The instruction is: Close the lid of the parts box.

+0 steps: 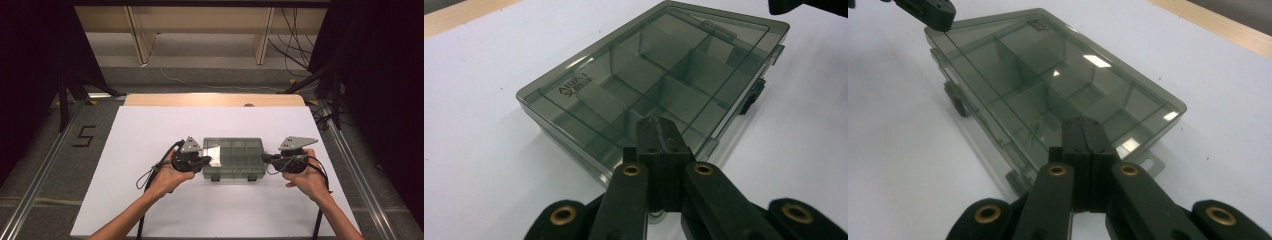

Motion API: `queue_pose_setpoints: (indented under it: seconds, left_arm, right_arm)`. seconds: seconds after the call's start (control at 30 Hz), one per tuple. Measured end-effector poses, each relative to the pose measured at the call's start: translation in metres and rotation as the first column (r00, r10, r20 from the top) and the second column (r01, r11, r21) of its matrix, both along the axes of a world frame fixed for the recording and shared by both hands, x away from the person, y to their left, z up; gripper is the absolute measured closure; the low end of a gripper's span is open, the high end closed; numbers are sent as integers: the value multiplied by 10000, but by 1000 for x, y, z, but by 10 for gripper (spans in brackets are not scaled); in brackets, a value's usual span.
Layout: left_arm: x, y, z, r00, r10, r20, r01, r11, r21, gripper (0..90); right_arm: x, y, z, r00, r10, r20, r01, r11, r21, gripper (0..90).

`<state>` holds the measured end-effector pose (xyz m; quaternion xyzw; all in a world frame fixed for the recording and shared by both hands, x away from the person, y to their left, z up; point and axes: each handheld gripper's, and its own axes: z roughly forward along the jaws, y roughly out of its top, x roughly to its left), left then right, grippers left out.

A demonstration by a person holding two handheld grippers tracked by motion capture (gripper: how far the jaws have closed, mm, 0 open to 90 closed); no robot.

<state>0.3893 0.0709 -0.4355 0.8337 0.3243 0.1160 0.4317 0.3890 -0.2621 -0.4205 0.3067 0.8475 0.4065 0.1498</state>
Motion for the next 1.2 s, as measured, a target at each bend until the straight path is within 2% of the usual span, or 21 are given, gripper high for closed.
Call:
queue_pose_setpoints:
  seconds: [0.23, 0.27, 0.33, 0.4, 0.47, 0.67, 0.7, 0.87, 1.0, 1.07, 1.1, 1.13, 1.2]
  left_arm:
    - [0, -1, -6, 9999, -119, -20, 119, 9996, 255, 894]
    - [0, -2, -8, 9999, -70, -153, 72, 9999, 127, 894]
    - [1, -2, -10, 9997, -102, -206, 105, 9998, 151, 894]
    - [1, -2, -11, 9998, -167, -146, 172, 9994, 309, 894]
    - [1, -2, -13, 9996, -103, -276, 110, 9996, 254, 895]
    - [1, -3, -14, 9997, -154, -205, 161, 9993, 344, 894]
    - [0, -3, -14, 9998, -142, -172, 147, 9993, 341, 895]
    - [0, -3, -14, 9997, -132, -190, 138, 9993, 348, 895]
    - [1, -4, -15, 9997, -105, -239, 110, 9996, 242, 895]
    - [0, -4, -15, 9997, -135, -222, 144, 9991, 396, 895]
    - [0, -5, -17, 9993, -87, -367, 99, 9994, 342, 895]
    - [0, -5, -17, 9996, -160, -239, 172, 9986, 499, 895]
    - [0, -5, -17, 9996, -159, -238, 171, 9985, 526, 894]
  right_arm:
    - [4, -1, -10, 9996, 66, -283, -74, 9996, -289, 900]
    - [4, -1, -12, 9992, 53, -402, -64, 9996, -286, 900]
    - [6, -2, -14, 9986, 101, -528, -111, 9998, -181, 900]
    - [6, -3, -16, 9979, 38, -649, -61, 9994, -342, 900]
    - [7, -3, -18, 9974, 79, -717, -107, 9992, -380, 900]
    - [8, -3, -20, 9979, 107, -645, -128, 9994, -319, 900]
    - [8, -3, -19, 9969, 9, -781, -26, 9998, -216, 900]
    - [8, -3, -20, 9970, 3, -780, -18, 9998, -197, 900]
    - [8, -3, -20, 9968, 4, -801, -19, 9998, -180, 900]
    - [8, -3, -20, 9965, 21, -835, -41, 9997, -243, 900]
    - [8, -3, -21, 9963, 101, -857, -128, 9994, -319, 900]
    - [8, -3, -22, 9958, 62, -914, -92, 9994, -333, 900]
    - [8, -2, -23, 9955, 112, -942, -152, 9990, -421, 900]
